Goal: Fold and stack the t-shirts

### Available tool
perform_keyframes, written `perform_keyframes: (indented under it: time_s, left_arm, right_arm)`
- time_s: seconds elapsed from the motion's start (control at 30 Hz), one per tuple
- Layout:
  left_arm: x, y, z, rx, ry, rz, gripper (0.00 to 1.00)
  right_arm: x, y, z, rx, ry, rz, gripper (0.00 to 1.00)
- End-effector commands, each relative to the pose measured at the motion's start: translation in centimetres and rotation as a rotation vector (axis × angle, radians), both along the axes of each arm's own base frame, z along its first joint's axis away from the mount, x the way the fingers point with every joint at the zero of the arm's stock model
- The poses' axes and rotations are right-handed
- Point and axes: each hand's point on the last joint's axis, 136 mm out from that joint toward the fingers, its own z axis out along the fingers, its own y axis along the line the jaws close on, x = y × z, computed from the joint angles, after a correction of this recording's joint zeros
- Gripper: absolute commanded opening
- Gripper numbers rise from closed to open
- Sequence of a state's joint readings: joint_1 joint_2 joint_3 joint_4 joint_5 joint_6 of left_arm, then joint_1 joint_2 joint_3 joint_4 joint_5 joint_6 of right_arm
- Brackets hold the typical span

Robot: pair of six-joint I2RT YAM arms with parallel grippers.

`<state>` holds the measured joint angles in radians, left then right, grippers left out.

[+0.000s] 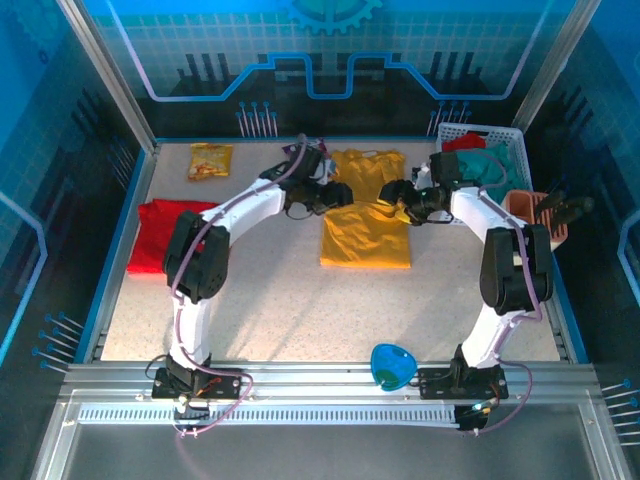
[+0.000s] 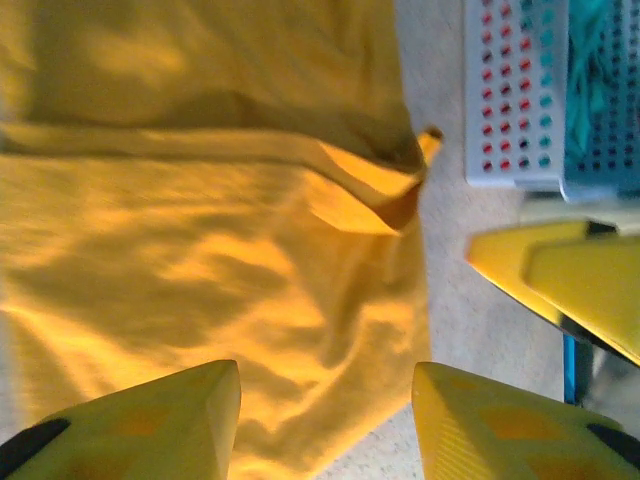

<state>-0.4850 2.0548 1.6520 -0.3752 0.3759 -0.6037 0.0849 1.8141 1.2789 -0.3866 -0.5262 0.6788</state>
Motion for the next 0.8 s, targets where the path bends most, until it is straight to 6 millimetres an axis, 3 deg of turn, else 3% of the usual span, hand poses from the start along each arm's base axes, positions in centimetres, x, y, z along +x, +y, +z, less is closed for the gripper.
perform_keyframes:
  time_s: [0.0, 0.07, 0.23, 0.33, 0.57, 0.67, 0.77]
  left_arm:
    - [-0.8, -1.4, -3.6, -0.017, 0.104, 0.016, 0.47]
    - [-0.6, -1.6, -5.2, 0.001, 0.105, 0.017, 0.47]
    - [-0.2, 0.1, -10.0, 0.103, 0.157, 0.056, 0.45]
    - [-0.3, 0.9, -11.4, 0.127, 0.176, 0.059, 0.44]
    - [-0.5, 1.8, -11.1, 0.177, 0.155, 0.046, 0.43]
    - [-0.6, 2.3, -10.0, 0.178, 0.149, 0.039, 0.43]
    - [-1.1, 2.8, -7.7, 0.159, 0.127, 0.039, 0.46]
  right_arm:
    - [-0.3, 1.5, -2.2, 0.072, 0.063, 0.021, 0.74]
    - [-0.1, 2.1, -3.1, 0.102, 0.094, 0.022, 0.73]
    - [1.7, 2.4, -4.9, 0.096, 0.117, 0.013, 0.73]
    - [3.7, 1.9, -4.7, 0.076, 0.09, -0.012, 0.73]
    - [7.3, 1.5, -4.5, 0.106, 0.067, -0.043, 0.73]
    - [7.3, 1.1, -3.6, 0.097, 0.048, -0.057, 0.74]
    - [5.9, 0.2, -3.3, 0.031, 0.062, -0.046, 0.75]
